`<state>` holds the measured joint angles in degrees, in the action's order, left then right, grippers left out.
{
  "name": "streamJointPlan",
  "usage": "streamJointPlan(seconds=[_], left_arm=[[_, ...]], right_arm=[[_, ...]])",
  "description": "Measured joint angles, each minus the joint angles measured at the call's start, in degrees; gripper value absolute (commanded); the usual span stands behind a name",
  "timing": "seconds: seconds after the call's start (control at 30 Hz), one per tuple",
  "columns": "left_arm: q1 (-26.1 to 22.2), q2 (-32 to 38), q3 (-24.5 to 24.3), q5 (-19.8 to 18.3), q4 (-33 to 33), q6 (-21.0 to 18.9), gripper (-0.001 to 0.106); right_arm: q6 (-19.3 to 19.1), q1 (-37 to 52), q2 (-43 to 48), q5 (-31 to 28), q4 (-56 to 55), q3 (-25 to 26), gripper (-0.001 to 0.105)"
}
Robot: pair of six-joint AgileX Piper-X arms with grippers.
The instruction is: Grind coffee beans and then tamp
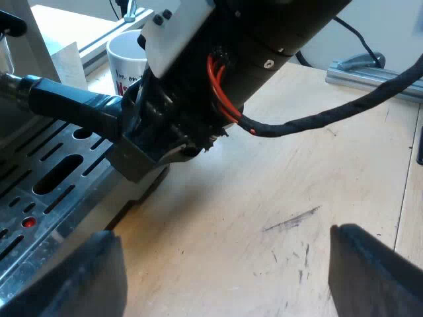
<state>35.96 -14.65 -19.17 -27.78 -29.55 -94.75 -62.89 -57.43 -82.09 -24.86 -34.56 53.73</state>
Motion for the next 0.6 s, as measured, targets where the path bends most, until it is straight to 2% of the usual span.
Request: streamJointPlan(seconds=[0.6], left_arm=[[0.0, 0.0, 0.0, 0.0, -0.08, 0.0, 0.066]], right_arm=[[1.11, -1.61, 0.25, -1.41, 0.0, 0.0, 0.0]])
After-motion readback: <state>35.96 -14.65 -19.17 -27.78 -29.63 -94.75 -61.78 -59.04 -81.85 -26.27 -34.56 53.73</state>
